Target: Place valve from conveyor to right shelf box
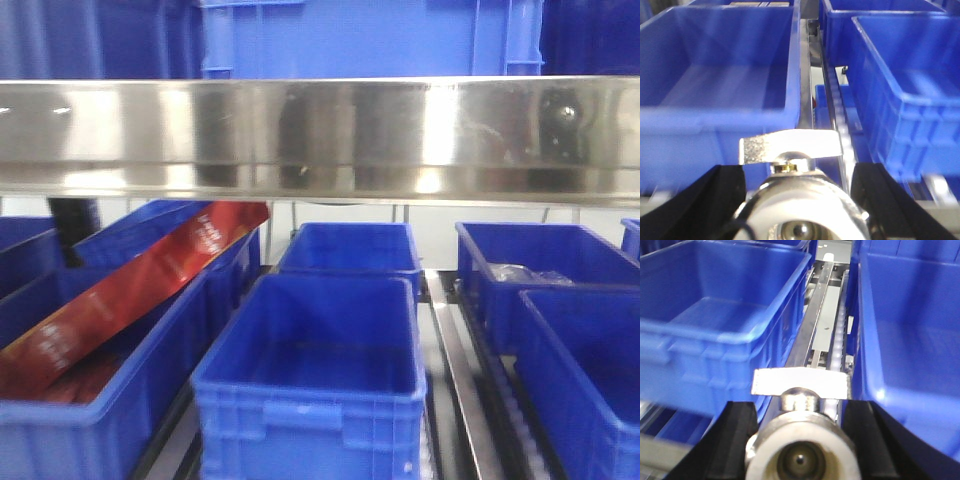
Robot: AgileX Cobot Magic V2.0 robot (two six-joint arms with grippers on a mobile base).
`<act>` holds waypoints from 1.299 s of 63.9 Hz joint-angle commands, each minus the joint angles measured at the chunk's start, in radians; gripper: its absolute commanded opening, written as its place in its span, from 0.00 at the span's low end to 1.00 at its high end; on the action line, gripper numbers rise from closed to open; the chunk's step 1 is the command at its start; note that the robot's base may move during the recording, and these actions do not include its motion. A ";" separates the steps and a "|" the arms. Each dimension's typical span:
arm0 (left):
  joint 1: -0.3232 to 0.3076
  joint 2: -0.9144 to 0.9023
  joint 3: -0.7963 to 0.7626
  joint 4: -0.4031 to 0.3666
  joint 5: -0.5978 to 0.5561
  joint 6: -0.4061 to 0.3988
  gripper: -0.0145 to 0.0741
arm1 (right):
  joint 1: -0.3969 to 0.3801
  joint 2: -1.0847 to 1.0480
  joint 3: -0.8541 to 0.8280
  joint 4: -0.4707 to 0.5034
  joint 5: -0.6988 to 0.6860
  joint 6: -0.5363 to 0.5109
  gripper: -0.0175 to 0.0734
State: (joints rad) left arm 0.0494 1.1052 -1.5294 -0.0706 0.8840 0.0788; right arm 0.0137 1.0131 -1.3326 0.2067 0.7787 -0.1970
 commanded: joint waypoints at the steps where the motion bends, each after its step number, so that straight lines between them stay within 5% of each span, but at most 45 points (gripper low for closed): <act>1: -0.005 -0.013 -0.014 -0.008 -0.067 -0.005 0.04 | 0.001 -0.005 -0.012 -0.002 -0.055 -0.008 0.02; 83: -0.005 -0.013 -0.014 -0.008 -0.067 -0.005 0.04 | 0.001 -0.005 -0.012 -0.002 -0.055 -0.008 0.02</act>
State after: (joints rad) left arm 0.0494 1.1052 -1.5294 -0.0706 0.8840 0.0788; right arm 0.0137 1.0131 -1.3326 0.2067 0.7787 -0.1970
